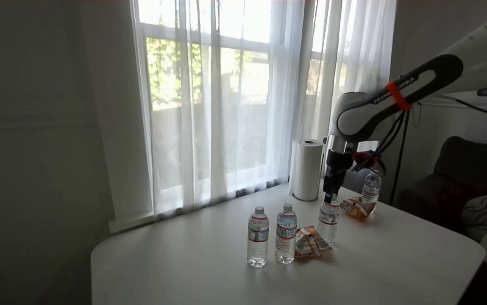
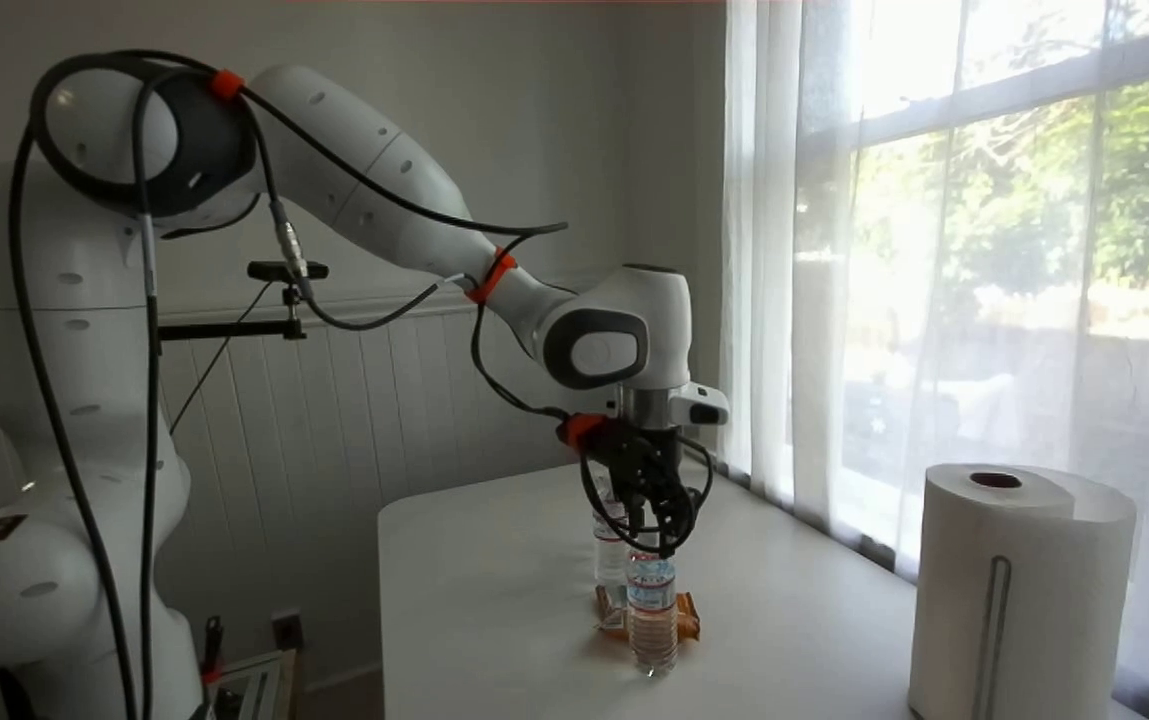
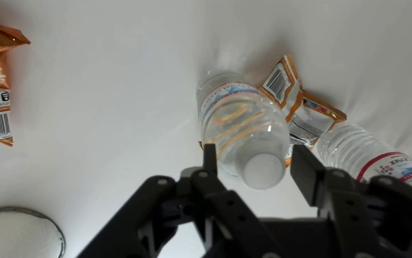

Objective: Move two water bottles and the two packets to the right

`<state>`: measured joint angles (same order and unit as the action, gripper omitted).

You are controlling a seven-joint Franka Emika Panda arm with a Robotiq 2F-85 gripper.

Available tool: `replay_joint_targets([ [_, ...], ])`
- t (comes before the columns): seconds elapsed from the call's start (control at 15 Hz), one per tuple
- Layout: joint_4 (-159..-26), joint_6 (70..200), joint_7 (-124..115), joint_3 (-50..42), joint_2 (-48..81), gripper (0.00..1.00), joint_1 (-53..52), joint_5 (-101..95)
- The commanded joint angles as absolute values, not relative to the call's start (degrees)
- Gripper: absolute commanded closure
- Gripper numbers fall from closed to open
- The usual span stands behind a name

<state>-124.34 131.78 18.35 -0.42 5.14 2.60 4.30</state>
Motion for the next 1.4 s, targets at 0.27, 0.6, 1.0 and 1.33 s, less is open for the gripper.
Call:
replay_joint_targets([
  [0.27,-125.0,132.8,18.3,-0.4,4.8,0.89,2.4,3.0],
  [0.6,-125.0,131.6,18.7,-0.7,3.7,0.92,2.7,2.7],
  [1.0,-127.1,128.5,20.0,-2.9,-0.3,0.92,4.4,-0.3],
  [1.33,-128.9,125.7,26.1,-6.0,-3.3,0.92,6.9,-2.4],
])
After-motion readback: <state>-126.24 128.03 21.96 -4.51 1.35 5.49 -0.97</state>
